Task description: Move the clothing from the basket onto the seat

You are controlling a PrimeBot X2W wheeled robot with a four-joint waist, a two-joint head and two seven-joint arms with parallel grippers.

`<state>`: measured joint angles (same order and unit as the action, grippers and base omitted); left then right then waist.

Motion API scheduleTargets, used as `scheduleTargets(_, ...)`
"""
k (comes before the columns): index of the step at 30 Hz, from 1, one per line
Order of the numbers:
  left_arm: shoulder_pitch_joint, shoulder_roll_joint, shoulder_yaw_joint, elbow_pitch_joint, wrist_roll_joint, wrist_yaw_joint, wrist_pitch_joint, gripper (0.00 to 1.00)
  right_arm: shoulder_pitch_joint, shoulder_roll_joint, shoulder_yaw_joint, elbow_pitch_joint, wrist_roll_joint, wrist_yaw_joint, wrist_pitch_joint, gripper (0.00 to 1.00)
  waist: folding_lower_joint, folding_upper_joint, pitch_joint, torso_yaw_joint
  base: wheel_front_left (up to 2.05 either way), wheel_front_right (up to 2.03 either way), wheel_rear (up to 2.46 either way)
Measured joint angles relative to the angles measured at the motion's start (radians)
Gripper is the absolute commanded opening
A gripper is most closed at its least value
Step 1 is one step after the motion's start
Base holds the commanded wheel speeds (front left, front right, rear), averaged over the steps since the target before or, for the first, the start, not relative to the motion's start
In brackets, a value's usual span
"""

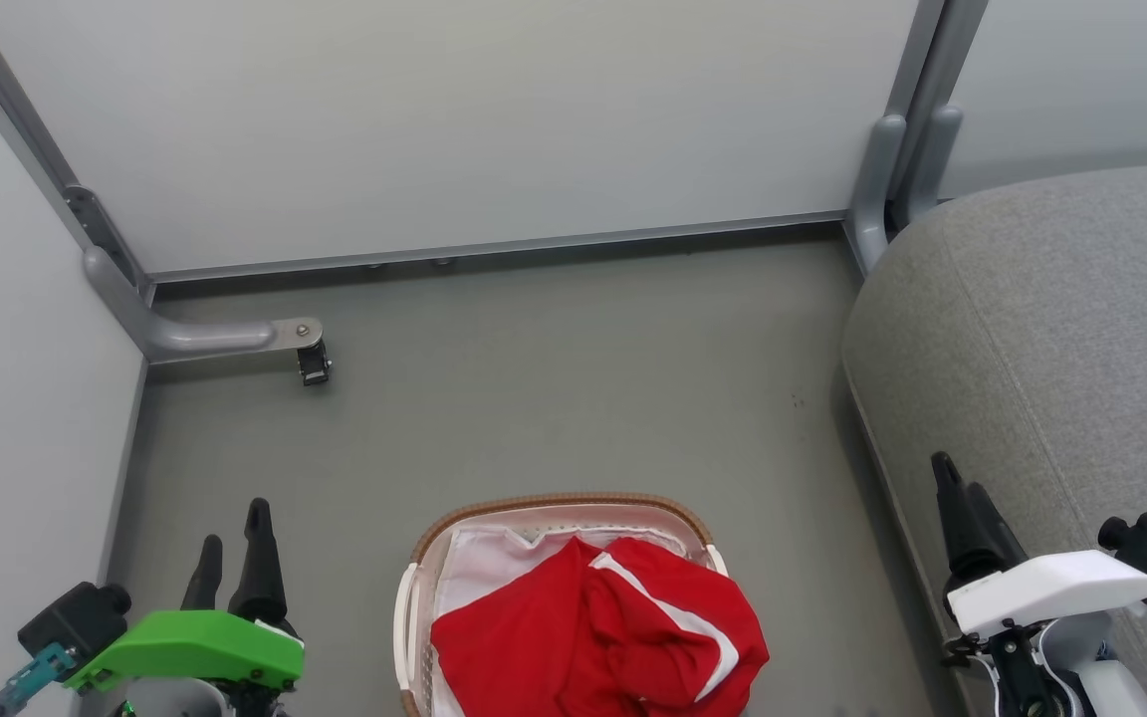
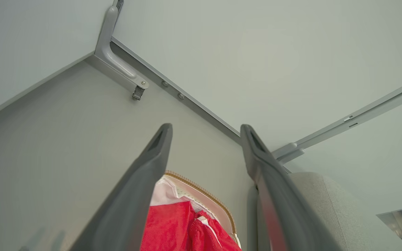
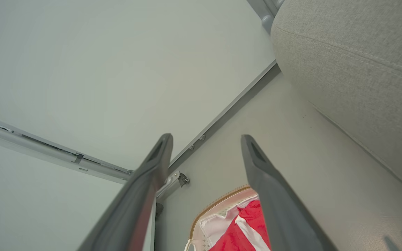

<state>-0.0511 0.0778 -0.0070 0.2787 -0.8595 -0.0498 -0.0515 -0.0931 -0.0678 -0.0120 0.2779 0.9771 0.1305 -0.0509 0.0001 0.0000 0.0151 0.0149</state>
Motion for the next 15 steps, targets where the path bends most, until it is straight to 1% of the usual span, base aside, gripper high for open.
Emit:
scheduleTargets(1, 0.0, 0.006, -0.019, 0.007, 0.027, 0.016, -0.008, 1.0, 0.0, -0.004, 0.006, 0.003, -0.034, 0.0, -0.006, 1.0, 0.0, 0.0, 0.0, 0.001, 0.0, 0.0, 0.0)
scheduleTargets(15, 0.002, 0.046, -0.111, 0.017, 0.201, 0.099, -0.052, 1.0, -0.004, -0.013, 0.04, 0.036, -0.239, 0.0, -0.05, 1.0, 0.0, 0.0, 0.005, 0.008, 0.0, 0.0, 0.0)
